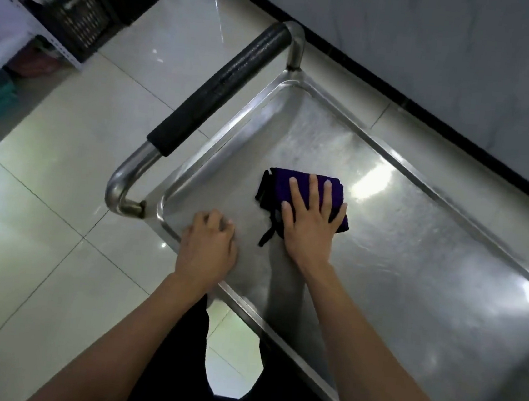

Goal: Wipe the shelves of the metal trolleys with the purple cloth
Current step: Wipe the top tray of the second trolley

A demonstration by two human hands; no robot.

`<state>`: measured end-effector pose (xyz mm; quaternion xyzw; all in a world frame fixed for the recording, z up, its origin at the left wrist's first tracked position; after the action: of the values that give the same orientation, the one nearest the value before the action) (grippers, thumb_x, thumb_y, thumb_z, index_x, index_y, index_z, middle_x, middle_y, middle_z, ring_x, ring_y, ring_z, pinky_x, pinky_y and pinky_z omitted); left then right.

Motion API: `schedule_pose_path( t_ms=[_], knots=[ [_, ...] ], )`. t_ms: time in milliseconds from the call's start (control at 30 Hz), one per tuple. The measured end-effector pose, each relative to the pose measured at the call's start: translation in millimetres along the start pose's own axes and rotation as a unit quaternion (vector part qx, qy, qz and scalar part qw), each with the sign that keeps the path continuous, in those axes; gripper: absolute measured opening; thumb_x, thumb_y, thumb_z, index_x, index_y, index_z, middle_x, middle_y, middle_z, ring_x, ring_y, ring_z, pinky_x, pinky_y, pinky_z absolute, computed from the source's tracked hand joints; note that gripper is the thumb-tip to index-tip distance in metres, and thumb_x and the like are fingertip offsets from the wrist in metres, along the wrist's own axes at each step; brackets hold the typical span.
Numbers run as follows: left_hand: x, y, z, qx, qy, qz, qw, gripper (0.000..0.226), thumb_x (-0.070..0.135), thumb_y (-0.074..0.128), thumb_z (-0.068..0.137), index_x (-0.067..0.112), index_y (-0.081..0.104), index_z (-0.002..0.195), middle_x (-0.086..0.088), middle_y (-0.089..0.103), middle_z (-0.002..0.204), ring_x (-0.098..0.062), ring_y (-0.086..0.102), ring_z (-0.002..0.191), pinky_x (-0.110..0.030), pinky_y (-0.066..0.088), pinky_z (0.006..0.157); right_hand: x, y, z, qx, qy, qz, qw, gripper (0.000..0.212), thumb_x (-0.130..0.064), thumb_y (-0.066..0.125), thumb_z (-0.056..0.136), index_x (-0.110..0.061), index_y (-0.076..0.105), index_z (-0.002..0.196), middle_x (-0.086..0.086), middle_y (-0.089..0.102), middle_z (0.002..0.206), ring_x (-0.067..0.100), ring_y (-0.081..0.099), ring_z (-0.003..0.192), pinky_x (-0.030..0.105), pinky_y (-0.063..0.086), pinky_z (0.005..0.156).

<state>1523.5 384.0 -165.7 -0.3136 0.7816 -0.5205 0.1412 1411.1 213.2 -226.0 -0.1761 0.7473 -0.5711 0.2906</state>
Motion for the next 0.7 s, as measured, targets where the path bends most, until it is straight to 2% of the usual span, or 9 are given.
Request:
schedule_pose_path(
  t_ms=[100,167,333,500,567,700],
  knots=[
    [-17.7,-2.9,2.8,0.000,0.076,0.042,0.996,0.042,0.035,0.042,0.099,0.020,0.053,0.137,-0.006,0.050,0.132,-0.031,0.044,0.118,-0.045,0.042,0.099,-7.7,8.2,-26.1,0.014,0.043,-0.002,0.999,0.054,-0.053,0.018,0.106,-0.041,0.018,0.158,-0.003,0.009,0.169,0.022,-0.003,0.155,0.061,0.000,0.121],
    [-32.8,-3.1,1.3,-0.005,0.141,0.061,0.988,0.046,0.034,0.041,0.100,0.020,0.045,0.143,-0.007,0.048,0.137,-0.032,0.047,0.118,-0.047,0.042,0.099,-15.0,16.7,-48.0,0.027,0.090,0.004,0.996,0.055,-0.055,0.016,0.105,-0.041,0.017,0.158,-0.004,0.009,0.169,0.022,-0.003,0.155,0.061,0.002,0.121],
    [-76.5,-0.2,3.4,-0.016,0.275,0.092,0.957,0.050,0.034,0.041,0.100,0.020,0.037,0.148,-0.005,0.030,0.158,-0.028,0.038,0.137,-0.053,0.041,0.103,-56.4,42.7,-106.7,0.050,0.202,0.011,0.978,0.056,-0.057,0.014,0.104,-0.042,0.017,0.158,-0.005,0.009,0.169,0.023,0.000,0.155,0.062,0.008,0.119],
    [-89.5,-2.8,17.8,-0.050,0.322,0.122,0.938,0.063,0.023,0.053,0.093,0.026,0.032,0.153,-0.001,0.022,0.162,-0.023,0.027,0.145,-0.055,0.031,0.113,-107.4,53.8,-142.8,0.051,0.222,0.009,0.974,0.055,-0.052,0.023,0.105,-0.041,0.019,0.158,-0.001,0.013,0.168,0.026,0.004,0.155,0.064,0.013,0.117],
    [-89.5,-6.3,24.5,-0.058,0.335,0.131,0.931,0.066,0.020,0.056,0.091,0.027,0.032,0.153,0.000,0.024,0.162,-0.024,0.028,0.144,-0.054,0.031,0.113,-120.1,55.4,-150.6,0.051,0.219,-0.002,0.974,0.055,-0.052,0.024,0.105,-0.041,0.019,0.158,0.000,0.013,0.168,0.027,0.004,0.155,0.063,0.013,0.117],
    [-88.8,-21.3,41.7,-0.048,0.361,0.131,0.922,0.048,0.025,0.055,0.096,0.033,0.051,0.143,0.000,0.036,0.156,-0.027,0.029,0.141,-0.053,0.028,0.110,-132.5,53.8,-159.5,0.041,0.220,0.018,0.974,0.055,-0.054,0.026,0.103,-0.041,0.025,0.156,0.000,0.016,0.168,0.027,0.007,0.154,0.061,0.014,0.115]
  ],
)
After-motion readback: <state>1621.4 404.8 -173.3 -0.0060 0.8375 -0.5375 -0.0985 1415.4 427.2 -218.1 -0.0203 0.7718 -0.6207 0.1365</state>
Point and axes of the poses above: each hand's wrist, its own z-axis towards the middle knuckle, its own y-axis out of the palm, x = y × z, the point moved 2 cm from there along z, towards the middle knuckle
